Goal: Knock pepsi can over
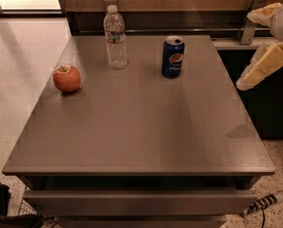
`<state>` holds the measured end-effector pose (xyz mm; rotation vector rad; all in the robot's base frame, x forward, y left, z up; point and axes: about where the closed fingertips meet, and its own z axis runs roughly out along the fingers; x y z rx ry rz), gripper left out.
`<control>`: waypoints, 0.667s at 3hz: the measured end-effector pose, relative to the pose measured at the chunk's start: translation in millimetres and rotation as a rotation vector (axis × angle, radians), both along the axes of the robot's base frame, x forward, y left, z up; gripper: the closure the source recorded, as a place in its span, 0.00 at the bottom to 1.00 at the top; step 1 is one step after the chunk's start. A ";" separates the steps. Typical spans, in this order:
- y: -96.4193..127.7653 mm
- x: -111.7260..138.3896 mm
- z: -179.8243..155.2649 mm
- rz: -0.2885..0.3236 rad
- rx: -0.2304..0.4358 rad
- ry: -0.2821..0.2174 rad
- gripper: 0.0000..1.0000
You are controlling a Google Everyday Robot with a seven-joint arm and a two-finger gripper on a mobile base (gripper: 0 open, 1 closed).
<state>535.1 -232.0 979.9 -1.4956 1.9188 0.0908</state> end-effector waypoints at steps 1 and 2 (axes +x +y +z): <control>5.7 65.7 -19.9 0.015 0.318 -0.133 0.00; 27.7 119.3 -30.4 -0.003 0.534 -0.162 0.00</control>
Offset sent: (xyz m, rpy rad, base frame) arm 0.1357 0.0086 -0.0372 0.7089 -0.2772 0.0059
